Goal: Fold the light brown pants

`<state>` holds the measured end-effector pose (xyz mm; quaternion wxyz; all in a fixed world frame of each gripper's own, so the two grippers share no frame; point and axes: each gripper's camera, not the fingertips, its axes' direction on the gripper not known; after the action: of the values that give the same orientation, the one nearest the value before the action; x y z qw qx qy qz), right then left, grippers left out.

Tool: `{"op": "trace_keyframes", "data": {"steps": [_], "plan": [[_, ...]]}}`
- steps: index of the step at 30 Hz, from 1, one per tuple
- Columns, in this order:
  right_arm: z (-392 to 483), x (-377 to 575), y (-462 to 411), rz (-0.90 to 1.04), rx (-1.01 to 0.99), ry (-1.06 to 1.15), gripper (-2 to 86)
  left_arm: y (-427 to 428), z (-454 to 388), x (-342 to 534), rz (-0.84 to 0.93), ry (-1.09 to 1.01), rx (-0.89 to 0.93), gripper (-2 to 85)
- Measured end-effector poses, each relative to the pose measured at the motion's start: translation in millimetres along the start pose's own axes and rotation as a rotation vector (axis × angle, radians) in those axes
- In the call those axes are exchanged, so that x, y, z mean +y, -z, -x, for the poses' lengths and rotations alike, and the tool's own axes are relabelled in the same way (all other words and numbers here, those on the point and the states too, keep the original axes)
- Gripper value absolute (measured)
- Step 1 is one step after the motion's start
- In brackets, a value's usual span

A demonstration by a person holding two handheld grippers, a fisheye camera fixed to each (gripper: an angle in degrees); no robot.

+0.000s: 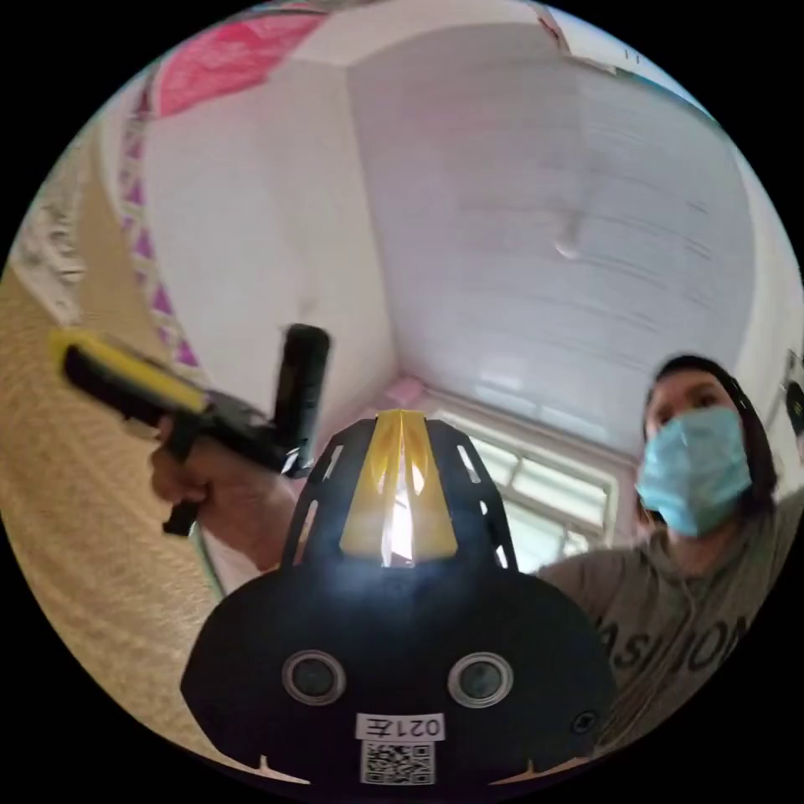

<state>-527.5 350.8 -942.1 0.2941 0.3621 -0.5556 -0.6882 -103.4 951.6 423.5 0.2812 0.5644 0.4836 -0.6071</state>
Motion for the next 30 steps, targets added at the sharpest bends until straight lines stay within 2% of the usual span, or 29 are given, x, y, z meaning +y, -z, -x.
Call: {"op": "trace_keyframes", "data": {"steps": [3, 4, 6, 8, 11, 15, 19, 23, 27, 30], "plan": [[3, -84, 3, -0.038, 0.027, 0.092, 6.3, 76, 38, -23, -0.256, 0.245, -0.180, -0.9], [7, -112, 7, -0.050, 0.057, 0.130, 8.4, 89, 43, -25, -0.292, 0.302, -0.233, -0.9], [17, -150, 15, -0.060, 0.091, 0.211, 10.7, 122, 44, -35, -0.372, 0.439, -0.490, -0.9], [27, -181, 24, -0.041, 0.090, 0.296, 12.0, 127, 41, -46, -0.397, 0.479, -0.570, -0.9], [50, -220, 37, 0.043, 0.099, 0.467, 15.1, 123, 51, -55, -0.365, 0.657, -0.688, -0.9], [84, -251, 48, 0.146, 0.128, 0.626, 13.7, 107, 72, -55, -0.327, 0.799, -0.687, -0.9], [118, -275, 63, 0.150, 0.241, 0.631, 5.3, 87, 73, -59, -0.305, 0.807, -0.730, -0.9], [152, -287, 86, 0.166, 0.378, 0.567, 1.9, 63, 71, -61, -0.292, 0.798, -0.779, -0.9], [157, -266, 157, 0.255, 0.571, 0.417, 0.6, 27, 72, -58, -0.247, 0.782, -0.821, -0.9], [162, -208, 235, 0.319, 0.586, 0.318, 0.6, -4, 67, -55, -0.198, 0.753, -0.866, -0.9]]}}
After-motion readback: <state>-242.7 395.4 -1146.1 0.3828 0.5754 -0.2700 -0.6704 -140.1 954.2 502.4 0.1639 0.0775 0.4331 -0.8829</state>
